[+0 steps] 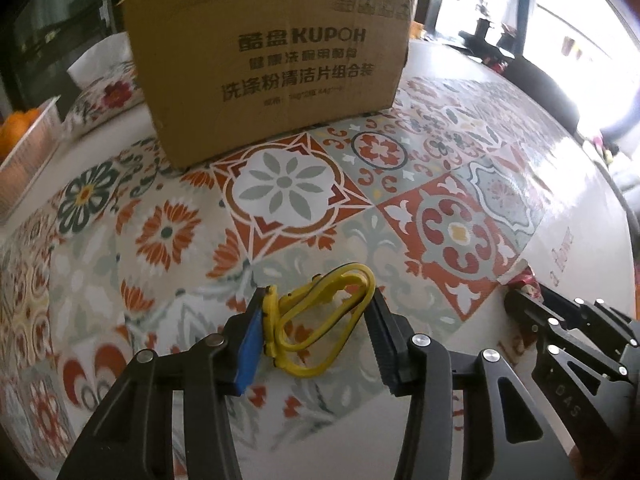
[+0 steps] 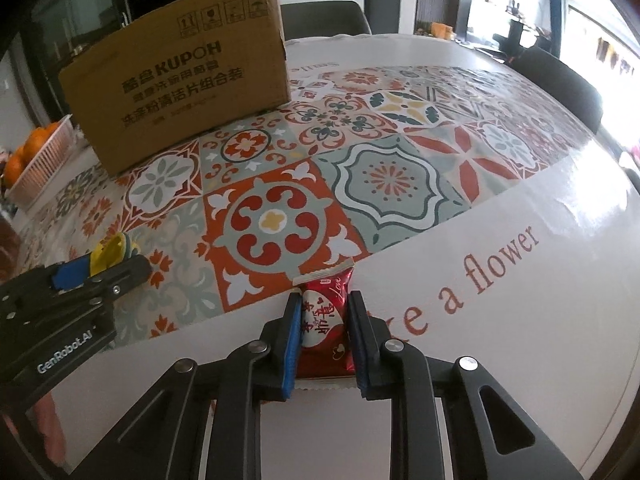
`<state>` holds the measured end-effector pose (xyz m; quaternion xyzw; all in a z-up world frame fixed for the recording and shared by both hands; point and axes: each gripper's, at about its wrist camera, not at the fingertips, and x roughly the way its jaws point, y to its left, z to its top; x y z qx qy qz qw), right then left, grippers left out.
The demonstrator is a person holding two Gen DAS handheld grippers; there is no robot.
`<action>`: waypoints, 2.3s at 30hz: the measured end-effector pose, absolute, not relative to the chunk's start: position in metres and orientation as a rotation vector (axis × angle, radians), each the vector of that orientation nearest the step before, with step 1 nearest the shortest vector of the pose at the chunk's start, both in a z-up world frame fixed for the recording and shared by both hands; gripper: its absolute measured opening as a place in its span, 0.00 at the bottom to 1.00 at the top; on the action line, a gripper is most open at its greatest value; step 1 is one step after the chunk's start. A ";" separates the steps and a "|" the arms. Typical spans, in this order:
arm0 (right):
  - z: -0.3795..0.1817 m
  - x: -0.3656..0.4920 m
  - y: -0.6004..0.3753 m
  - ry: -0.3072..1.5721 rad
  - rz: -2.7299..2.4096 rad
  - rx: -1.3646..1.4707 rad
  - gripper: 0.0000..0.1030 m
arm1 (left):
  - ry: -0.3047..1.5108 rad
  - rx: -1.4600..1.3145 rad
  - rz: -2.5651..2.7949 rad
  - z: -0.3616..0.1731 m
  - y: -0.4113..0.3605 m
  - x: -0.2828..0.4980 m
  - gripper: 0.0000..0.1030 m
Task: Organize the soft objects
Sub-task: 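Grasp the yellow rubber band with the left gripper while the right grasps the red candy packet, then carry the rubber band and candy packet with both grippers over the box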
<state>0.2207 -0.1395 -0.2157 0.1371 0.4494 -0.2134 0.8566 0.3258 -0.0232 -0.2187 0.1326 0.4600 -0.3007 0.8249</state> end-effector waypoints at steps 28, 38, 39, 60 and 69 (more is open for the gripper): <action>-0.113 0.202 -0.149 0.787 -0.133 0.133 0.23 | 0.927 0.046 -0.376 -0.127 0.000 0.260 0.46; -0.078 0.208 -0.157 0.704 -0.093 0.125 0.23 | 0.889 -0.003 -0.322 -0.096 -0.001 0.255 0.46; -0.076 0.208 -0.158 0.699 -0.089 0.126 0.23 | 0.882 -0.004 -0.319 -0.093 -0.001 0.255 0.46; -0.022 0.255 -0.174 0.533 -0.059 0.155 0.23 | 0.723 -0.002 -0.264 -0.029 -0.009 0.292 0.46; -0.002 0.285 -0.183 0.478 -0.055 0.155 0.23 | 0.651 0.008 -0.263 -0.005 -0.019 0.320 0.46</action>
